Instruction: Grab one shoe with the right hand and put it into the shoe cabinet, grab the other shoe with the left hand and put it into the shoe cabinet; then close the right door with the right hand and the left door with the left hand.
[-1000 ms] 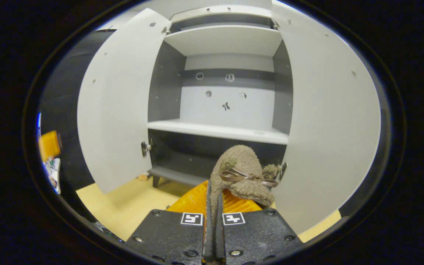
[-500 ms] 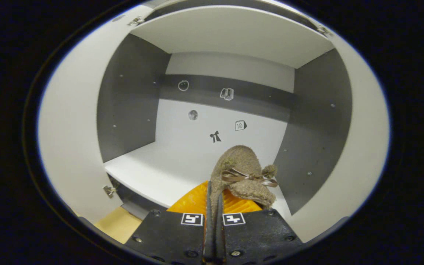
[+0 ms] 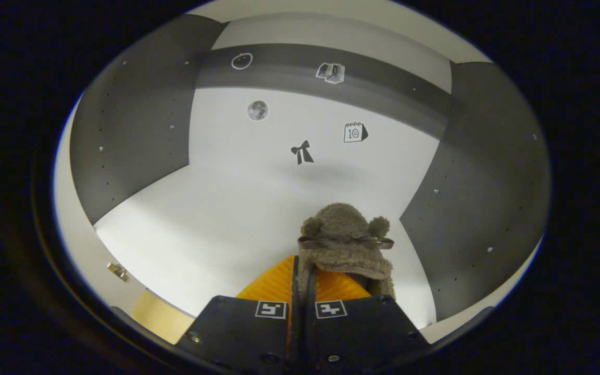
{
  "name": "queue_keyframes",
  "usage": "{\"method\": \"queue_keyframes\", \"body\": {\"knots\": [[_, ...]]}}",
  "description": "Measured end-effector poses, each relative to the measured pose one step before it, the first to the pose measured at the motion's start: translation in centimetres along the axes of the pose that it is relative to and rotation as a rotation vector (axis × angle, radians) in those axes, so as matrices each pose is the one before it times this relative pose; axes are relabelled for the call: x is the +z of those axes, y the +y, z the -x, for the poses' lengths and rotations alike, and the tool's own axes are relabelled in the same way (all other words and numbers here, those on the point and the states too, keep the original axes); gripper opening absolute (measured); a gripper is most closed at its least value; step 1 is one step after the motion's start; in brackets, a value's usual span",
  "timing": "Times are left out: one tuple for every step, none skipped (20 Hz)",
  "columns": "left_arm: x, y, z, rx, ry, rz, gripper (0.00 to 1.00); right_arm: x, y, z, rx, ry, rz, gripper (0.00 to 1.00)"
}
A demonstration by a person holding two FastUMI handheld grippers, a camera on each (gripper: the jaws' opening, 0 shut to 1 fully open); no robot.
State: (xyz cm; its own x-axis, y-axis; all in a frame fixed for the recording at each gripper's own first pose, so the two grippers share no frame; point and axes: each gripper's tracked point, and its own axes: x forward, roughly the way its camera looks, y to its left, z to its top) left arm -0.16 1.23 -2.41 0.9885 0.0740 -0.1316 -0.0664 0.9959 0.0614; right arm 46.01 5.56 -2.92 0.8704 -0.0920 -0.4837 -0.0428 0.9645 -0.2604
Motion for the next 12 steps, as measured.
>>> {"method": "queue_keyframes", "body": {"knots": [[-0.026, -0.046, -0.075, -0.00333, -0.00287, 0.00111, 0.95, -0.083, -0.006, -0.017, -0.01212, 0.00590, 0.00601, 0.08], [0.034, -0.086, -0.039, -0.00665, -0.00393, 0.00135, 0.95, -0.031, -0.026, 0.053, -0.00642, 0.00264, 0.00727, 0.09], [0.035, -0.050, -0.039, -0.00587, -0.00278, 0.00142, 0.95, -0.005, -0.090, 0.039, -0.00426, 0.00504, 0.00263, 0.10], [-0.008, -0.097, 0.066, -0.00649, -0.00313, 0.00262, 0.95, 0.128, -0.196, 0.007, -0.00797, -0.00056, -0.00318, 0.11], [0.114, -0.033, 0.021, -0.00384, -0.00479, 0.00415, 0.95, 0.029, 0.088, 0.038, 0.00589, 0.00813, -0.01033, 0.15], [0.094, -0.053, -0.013, -0.00250, -0.00775, 0.00424, 0.95, -0.257, 0.353, 0.489, 0.01729, 0.00947, -0.00939, 0.21], [0.104, -0.018, -0.043, -0.00294, -0.00901, 0.00296, 0.95, 0.057, 0.518, 0.564, 0.02649, 0.00477, 0.00031, 0.46], [-0.050, -0.074, -0.070, -0.00301, -0.00235, 0.00148, 0.95, 0.096, -0.326, 0.485, -0.00495, -0.00030, 0.01044, 0.44], [-0.055, -0.024, 0.030, -0.00252, 0.00231, 0.00176, 0.95, 0.230, -0.399, 0.903, -0.00766, -0.00468, 0.01117, 0.47], [0.007, -0.051, 0.000, -0.00223, 0.00024, 0.00299, 0.95, 0.063, -0.082, 1.134, -0.00062, -0.00631, 0.00191, 0.56], [-0.009, -0.052, -0.031, -0.00195, 0.00035, 0.00337, 0.95, 0.115, -0.234, 1.336, -0.00236, -0.00997, -0.01182, 0.53], [-0.010, -0.034, 0.031, -0.00258, 0.00363, 0.00143, 0.95, 0.220, 0.044, 1.363, 0.01725, -0.01952, -0.02046, 0.61]]}}
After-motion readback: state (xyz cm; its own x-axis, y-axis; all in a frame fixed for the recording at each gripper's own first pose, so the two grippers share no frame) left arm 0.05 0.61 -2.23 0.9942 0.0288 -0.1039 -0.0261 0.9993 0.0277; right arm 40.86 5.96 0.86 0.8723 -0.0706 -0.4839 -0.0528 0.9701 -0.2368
